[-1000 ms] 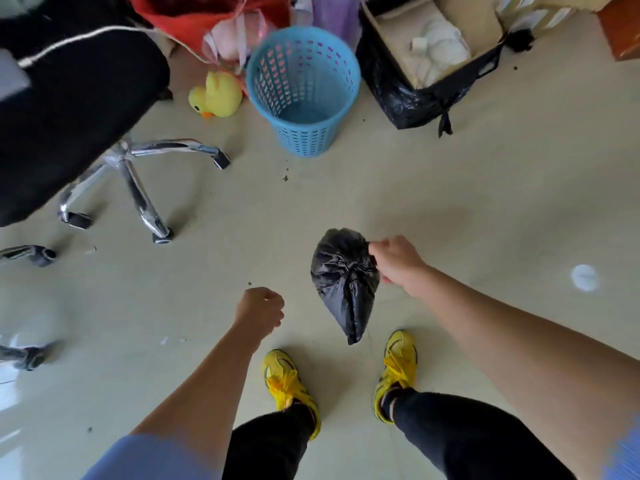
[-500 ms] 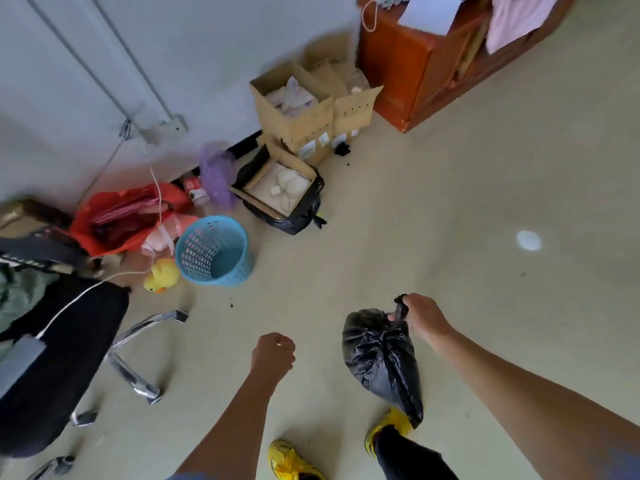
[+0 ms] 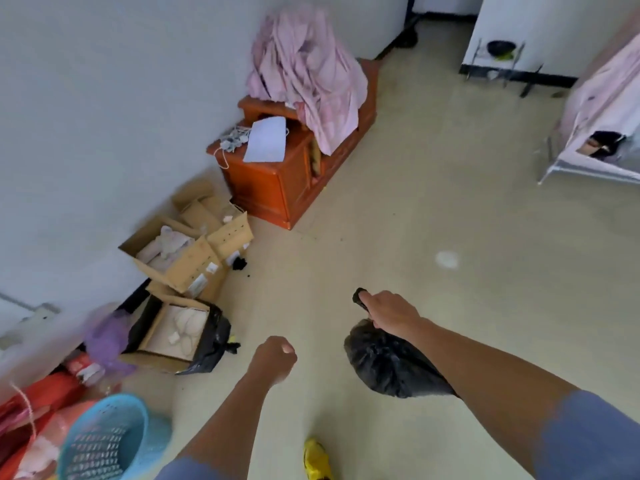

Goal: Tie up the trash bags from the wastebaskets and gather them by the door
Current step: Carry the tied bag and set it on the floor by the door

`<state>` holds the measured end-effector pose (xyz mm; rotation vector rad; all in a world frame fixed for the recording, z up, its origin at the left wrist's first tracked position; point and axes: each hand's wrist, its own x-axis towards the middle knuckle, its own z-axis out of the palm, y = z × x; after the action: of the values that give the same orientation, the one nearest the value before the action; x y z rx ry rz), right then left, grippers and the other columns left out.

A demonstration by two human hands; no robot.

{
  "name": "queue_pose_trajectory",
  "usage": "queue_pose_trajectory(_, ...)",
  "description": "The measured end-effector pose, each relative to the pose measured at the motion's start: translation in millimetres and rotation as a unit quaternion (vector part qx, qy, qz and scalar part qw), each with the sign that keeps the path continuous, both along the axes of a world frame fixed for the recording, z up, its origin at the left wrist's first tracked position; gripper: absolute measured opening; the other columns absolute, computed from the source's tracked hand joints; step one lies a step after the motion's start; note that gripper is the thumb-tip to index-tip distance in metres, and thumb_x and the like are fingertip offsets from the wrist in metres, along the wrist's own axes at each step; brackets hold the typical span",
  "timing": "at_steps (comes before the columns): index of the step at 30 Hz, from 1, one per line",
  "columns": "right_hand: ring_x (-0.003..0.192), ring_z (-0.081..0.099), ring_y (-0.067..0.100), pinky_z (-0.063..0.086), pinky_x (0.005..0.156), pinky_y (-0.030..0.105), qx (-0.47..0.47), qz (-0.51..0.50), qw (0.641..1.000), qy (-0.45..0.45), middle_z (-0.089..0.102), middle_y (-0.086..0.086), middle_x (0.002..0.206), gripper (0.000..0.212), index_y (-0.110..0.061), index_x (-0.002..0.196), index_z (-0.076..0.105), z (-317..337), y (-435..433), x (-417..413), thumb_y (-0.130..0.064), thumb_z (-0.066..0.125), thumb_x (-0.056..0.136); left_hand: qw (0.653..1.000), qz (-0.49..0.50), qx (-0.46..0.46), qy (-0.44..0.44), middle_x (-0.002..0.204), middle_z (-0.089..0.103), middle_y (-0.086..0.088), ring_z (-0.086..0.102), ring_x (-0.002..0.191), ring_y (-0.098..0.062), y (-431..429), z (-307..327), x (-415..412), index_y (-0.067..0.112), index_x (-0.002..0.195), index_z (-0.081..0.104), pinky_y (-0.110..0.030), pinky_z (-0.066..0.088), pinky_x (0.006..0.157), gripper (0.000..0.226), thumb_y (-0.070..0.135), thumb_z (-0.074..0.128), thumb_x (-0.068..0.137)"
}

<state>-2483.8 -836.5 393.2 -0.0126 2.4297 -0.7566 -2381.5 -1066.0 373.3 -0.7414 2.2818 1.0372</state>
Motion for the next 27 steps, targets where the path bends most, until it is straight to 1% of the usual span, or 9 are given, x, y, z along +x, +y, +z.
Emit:
queue_pose_trajectory(3,0.086,0.065,0.032,0.052,0.084,0.043,0.021,-0.015,0.999,0.022,0.068,0.015,0.091,0.044,-0.019,0.077,0.051,14.4,22.2,-65.8,-0.052,0.029,0.097,0.998,-0.043,-0.034,0.018,0.102,0.069,-0.014,0.067,0.096,-0.029,9.1,12.4,-85.3,0.012,0.103,0.064,-0.036,0.056,0.085,0.021,0.014,0.050,0.087)
queue_pose_trajectory(7,0.064,0.057,0.027,0.042,0.062,0.032,0.062,-0.034,0.996,0.062,0.050,0.003,0.064,0.051,-0.022,0.065,0.042,20.4,61.5,-164.3,-0.063,0.031,0.092,0.992,-0.108,-0.066,0.027,0.109,0.066,-0.010,0.064,0.099,-0.025,23.2,16.2,-206.6,0.015,0.106,0.062,-0.034,0.053,0.088,0.022,0.019,0.051,0.087)
queue_pose_trajectory(9,0.056,0.048,0.021,0.040,0.060,0.031,0.105,-0.049,0.990,0.079,0.048,0.000,0.062,0.058,-0.018,0.066,0.042,24.2,81.7,-214.8,-0.068,0.029,0.091,0.984,-0.151,-0.085,0.030,0.113,0.063,-0.007,0.063,0.102,-0.024,34.4,21.7,-270.1,0.016,0.110,0.061,-0.035,0.053,0.091,0.025,0.018,0.050,0.087)
queue_pose_trajectory(13,0.054,0.048,0.018,0.039,0.056,0.027,0.225,-0.036,0.970,0.086,0.051,0.000,0.063,0.061,-0.015,0.066,0.047,43.8,120.0,-310.4,-0.064,0.024,0.094,0.965,-0.228,-0.121,0.049,0.122,0.060,-0.005,0.059,0.112,-0.024,63.3,44.1,-390.2,0.017,0.119,0.058,-0.031,0.049,0.093,0.031,0.017,0.050,0.089)
queue_pose_trajectory(18,0.079,0.056,0.022,0.036,0.068,0.031,0.311,-0.034,0.950,0.013,0.059,0.001,0.084,0.057,-0.015,0.094,0.060,58.6,169.8,-413.8,-0.057,0.021,0.094,0.948,-0.283,-0.133,0.065,0.122,0.056,-0.007,0.058,0.111,-0.027,111.2,69.5,-529.0,0.017,0.120,0.057,-0.032,0.046,0.087,0.029,0.018,0.050,0.092)
queue_pose_trajectory(22,0.103,0.056,0.025,0.039,0.086,0.037,0.260,-0.053,0.961,-0.073,0.061,0.001,0.125,0.064,-0.020,0.119,0.059,45.8,213.5,-507.9,-0.064,0.021,0.091,0.942,-0.305,-0.120,0.070,0.119,0.057,-0.006,0.059,0.105,-0.025,155.8,65.8,-634.9,0.017,0.114,0.060,-0.031,0.048,0.085,0.026,0.019,0.051,0.090)
queue_pose_trajectory(24,0.101,0.059,0.026,0.041,0.091,0.037,0.205,-0.064,0.971,-0.104,0.064,0.001,0.107,0.061,-0.015,0.103,0.062,34.6,235.8,-561.4,-0.066,0.032,0.091,0.945,-0.301,-0.110,0.064,0.114,0.061,-0.007,0.062,0.103,-0.026,179.4,60.0,-687.6,0.015,0.110,0.061,-0.032,0.051,0.084,0.024,0.017,0.053,0.088)
queue_pose_trajectory(26,0.071,0.059,0.020,0.045,0.075,0.030,0.151,-0.078,0.979,-0.112,0.060,0.000,0.070,0.050,-0.013,0.073,0.057,23.9,258.5,-616.2,-0.060,0.047,0.089,0.953,-0.284,-0.096,0.053,0.109,0.065,-0.011,0.065,0.102,-0.029,203.8,53.5,-739.5,0.012,0.107,0.063,-0.036,0.055,0.087,0.022,0.015,0.054,0.087)
queue_pose_trajectory(27,0.058,0.054,0.017,0.043,0.065,0.026,0.134,-0.084,0.981,-0.114,0.055,-0.001,0.060,0.046,-0.012,0.068,0.055,21.4,269.8,-642.9,-0.054,0.053,0.088,0.957,-0.272,-0.088,0.046,0.108,0.067,-0.014,0.065,0.103,-0.031,216.0,51.4,-765.8,0.011,0.105,0.063,-0.038,0.055,0.089,0.021,0.015,0.055,0.086)
